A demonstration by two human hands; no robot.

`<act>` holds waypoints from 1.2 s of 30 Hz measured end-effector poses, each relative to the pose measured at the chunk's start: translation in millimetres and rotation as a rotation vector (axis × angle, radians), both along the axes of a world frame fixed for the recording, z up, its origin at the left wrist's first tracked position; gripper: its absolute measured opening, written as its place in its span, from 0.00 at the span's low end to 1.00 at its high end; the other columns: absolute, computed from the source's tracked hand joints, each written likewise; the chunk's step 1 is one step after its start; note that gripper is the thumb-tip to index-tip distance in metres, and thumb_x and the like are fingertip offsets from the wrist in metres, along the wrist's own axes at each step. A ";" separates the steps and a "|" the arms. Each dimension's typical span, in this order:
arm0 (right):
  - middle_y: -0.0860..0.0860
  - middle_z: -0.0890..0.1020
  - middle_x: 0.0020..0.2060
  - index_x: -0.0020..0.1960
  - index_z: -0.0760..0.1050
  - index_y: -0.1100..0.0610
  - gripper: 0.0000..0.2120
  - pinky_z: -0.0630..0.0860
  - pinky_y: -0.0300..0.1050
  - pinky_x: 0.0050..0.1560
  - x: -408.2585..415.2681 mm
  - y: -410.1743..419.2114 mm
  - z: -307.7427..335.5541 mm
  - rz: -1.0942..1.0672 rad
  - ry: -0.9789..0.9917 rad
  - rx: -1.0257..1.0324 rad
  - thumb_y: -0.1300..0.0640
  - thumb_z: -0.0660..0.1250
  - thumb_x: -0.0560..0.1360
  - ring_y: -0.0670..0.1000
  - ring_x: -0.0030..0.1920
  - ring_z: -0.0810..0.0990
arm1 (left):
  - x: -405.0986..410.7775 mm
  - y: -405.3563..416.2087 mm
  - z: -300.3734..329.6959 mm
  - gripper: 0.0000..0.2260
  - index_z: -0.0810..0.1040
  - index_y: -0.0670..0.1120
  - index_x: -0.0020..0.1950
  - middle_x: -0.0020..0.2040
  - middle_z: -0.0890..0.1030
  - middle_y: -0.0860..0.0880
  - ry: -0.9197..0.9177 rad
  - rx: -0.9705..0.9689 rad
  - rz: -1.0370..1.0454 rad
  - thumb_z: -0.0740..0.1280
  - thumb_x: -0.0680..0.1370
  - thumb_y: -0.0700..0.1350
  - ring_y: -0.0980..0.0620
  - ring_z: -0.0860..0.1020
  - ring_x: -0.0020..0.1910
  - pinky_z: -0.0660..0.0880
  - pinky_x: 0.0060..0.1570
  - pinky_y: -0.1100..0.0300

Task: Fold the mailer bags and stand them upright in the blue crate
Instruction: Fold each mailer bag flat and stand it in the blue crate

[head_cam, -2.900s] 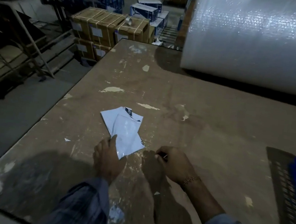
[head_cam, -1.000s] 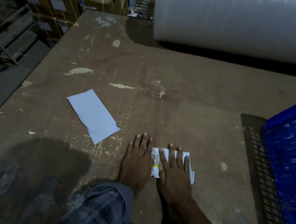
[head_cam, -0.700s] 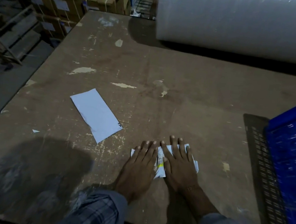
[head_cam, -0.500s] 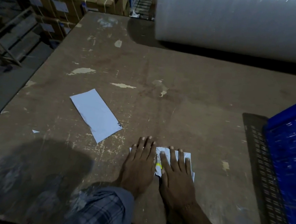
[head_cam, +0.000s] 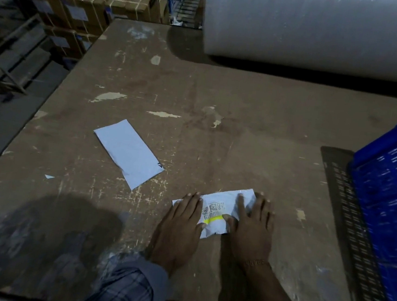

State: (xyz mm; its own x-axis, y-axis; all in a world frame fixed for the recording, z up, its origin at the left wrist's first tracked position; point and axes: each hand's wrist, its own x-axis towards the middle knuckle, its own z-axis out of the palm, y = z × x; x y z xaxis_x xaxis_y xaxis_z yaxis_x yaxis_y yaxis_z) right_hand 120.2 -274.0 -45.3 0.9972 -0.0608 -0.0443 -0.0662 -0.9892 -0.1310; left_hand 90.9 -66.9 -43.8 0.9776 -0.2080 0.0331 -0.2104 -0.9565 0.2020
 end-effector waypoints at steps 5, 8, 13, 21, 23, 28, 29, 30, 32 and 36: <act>0.60 0.79 0.62 0.63 0.79 0.54 0.20 0.71 0.57 0.58 -7.8 14.2 29.7 -0.263 -0.078 0.054 0.52 0.73 0.73 0.64 0.60 0.76 | -15.3 -3.1 24.2 0.29 0.72 0.56 0.72 0.62 0.76 0.53 0.055 -0.299 0.307 0.71 0.72 0.63 0.47 0.74 0.62 0.75 0.61 0.49; 0.57 0.78 0.55 0.58 0.82 0.54 0.17 0.74 0.53 0.53 -15.3 9.3 24.2 -0.104 -0.076 0.119 0.50 0.75 0.71 0.62 0.56 0.75 | -14.7 -9.9 44.6 0.22 0.72 0.60 0.64 0.54 0.81 0.56 0.173 -0.512 0.365 0.73 0.74 0.63 0.49 0.82 0.50 0.80 0.48 0.50; 0.57 0.79 0.55 0.60 0.84 0.55 0.21 0.75 0.54 0.50 -15.9 -1.9 14.5 -0.057 -0.199 0.151 0.65 0.74 0.68 0.63 0.54 0.76 | -4.7 -10.4 49.0 0.08 0.75 0.60 0.60 0.40 0.87 0.54 0.398 -0.844 0.465 0.60 0.85 0.57 0.43 0.84 0.33 0.83 0.36 0.47; 0.58 0.62 0.80 0.76 0.71 0.44 0.32 0.62 0.58 0.69 -29.7 -12.0 3.8 0.466 -0.157 0.163 0.51 0.73 0.73 0.64 0.80 0.59 | 18.8 -6.9 42.5 0.18 0.74 0.51 0.74 0.72 0.77 0.50 -0.150 -0.293 0.066 0.57 0.86 0.50 0.46 0.75 0.69 0.74 0.70 0.47; 0.59 0.61 0.81 0.79 0.67 0.44 0.36 0.61 0.59 0.74 -27.2 -23.0 -3.6 0.488 -0.122 0.098 0.47 0.75 0.73 0.65 0.81 0.58 | 25.2 -17.0 22.6 0.21 0.71 0.45 0.79 0.78 0.72 0.45 -0.148 -0.213 -0.089 0.55 0.86 0.48 0.43 0.70 0.77 0.72 0.73 0.46; 0.55 0.45 0.84 0.85 0.48 0.52 0.33 0.47 0.60 0.81 -49.1 -12.0 -6.0 0.245 -0.066 0.125 0.40 0.50 0.85 0.58 0.84 0.42 | 10.0 -22.8 -20.6 0.27 0.59 0.46 0.86 0.86 0.55 0.42 -0.042 0.022 -0.034 0.46 0.88 0.55 0.39 0.55 0.84 0.64 0.78 0.39; 0.54 0.44 0.84 0.85 0.48 0.52 0.32 0.48 0.61 0.81 -46.6 -13.1 -7.9 0.262 -0.067 0.104 0.41 0.49 0.85 0.57 0.84 0.41 | 3.2 -23.9 -21.2 0.27 0.57 0.46 0.86 0.86 0.54 0.42 -0.038 0.040 -0.015 0.46 0.88 0.55 0.39 0.54 0.85 0.62 0.79 0.40; 0.54 0.45 0.84 0.85 0.49 0.51 0.31 0.50 0.62 0.81 -41.5 -15.1 -10.7 0.275 -0.065 0.089 0.42 0.50 0.85 0.58 0.84 0.42 | -2.9 -25.4 -21.8 0.27 0.56 0.46 0.86 0.86 0.53 0.41 -0.045 0.047 -0.006 0.47 0.88 0.55 0.38 0.53 0.85 0.61 0.79 0.40; 0.56 0.47 0.84 0.84 0.52 0.50 0.30 0.55 0.65 0.79 -32.2 -17.3 -12.1 0.294 -0.046 0.076 0.44 0.53 0.85 0.60 0.83 0.43 | -11.0 -27.2 -20.0 0.29 0.54 0.46 0.86 0.86 0.51 0.40 -0.056 0.065 -0.019 0.51 0.87 0.55 0.38 0.51 0.85 0.59 0.80 0.39; 0.55 0.46 0.84 0.84 0.51 0.48 0.29 0.55 0.65 0.80 -42.2 -11.3 -8.0 0.290 -0.043 0.084 0.46 0.52 0.85 0.60 0.83 0.42 | -7.5 -27.4 -19.2 0.28 0.53 0.49 0.87 0.87 0.49 0.43 -0.043 0.093 0.014 0.49 0.87 0.55 0.41 0.49 0.85 0.56 0.81 0.40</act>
